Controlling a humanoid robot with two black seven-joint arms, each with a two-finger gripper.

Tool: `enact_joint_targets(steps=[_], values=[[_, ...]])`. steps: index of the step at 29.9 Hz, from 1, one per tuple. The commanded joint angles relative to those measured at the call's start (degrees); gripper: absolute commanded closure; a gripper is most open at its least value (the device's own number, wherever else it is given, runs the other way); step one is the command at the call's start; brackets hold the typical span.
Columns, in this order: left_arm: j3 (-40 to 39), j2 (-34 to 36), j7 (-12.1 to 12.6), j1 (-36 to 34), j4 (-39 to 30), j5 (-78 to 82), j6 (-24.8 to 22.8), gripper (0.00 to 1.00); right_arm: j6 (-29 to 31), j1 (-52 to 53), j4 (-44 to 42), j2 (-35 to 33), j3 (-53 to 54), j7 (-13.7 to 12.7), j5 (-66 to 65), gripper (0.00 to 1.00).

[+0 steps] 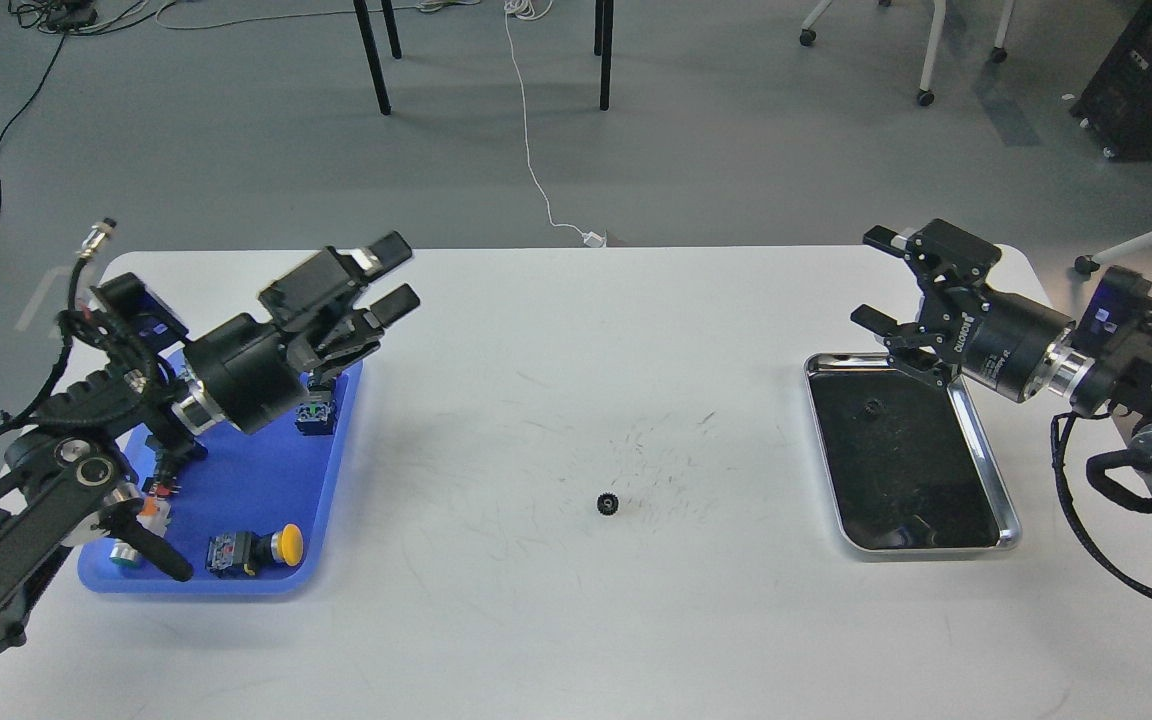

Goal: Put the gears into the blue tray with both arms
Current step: 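Withdraw the right gripper and reach the left gripper toward the gear, then grasp the black gear from the table with the left gripper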

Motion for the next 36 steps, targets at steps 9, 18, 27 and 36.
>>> enact_joint_targets(steps=[9,18,27,36], values=[[29.27,-8.76,0.03,-20.63,4.78,44.99,2.27,0.02,0.81,-11.05,-0.68,-0.05,8.84,0.01,7.23,0.02],[38.33,-18.17,0.03,-27.05,19.64,46.0,11.42,0.04,0.72,-12.11,-0.6,-0.05,9.11,0.01,7.41,0.02],[41.85,-19.05,0.03,-26.36,22.82,46.0,13.79,0.1,0.64,-12.2,-0.68,-0.05,9.2,0.01,7.41,0.02],[42.12,-19.84,0.03,-26.0,23.43,46.0,13.88,0.28,0.64,-12.37,-0.24,-0.05,9.11,0.01,7.33,0.02]])
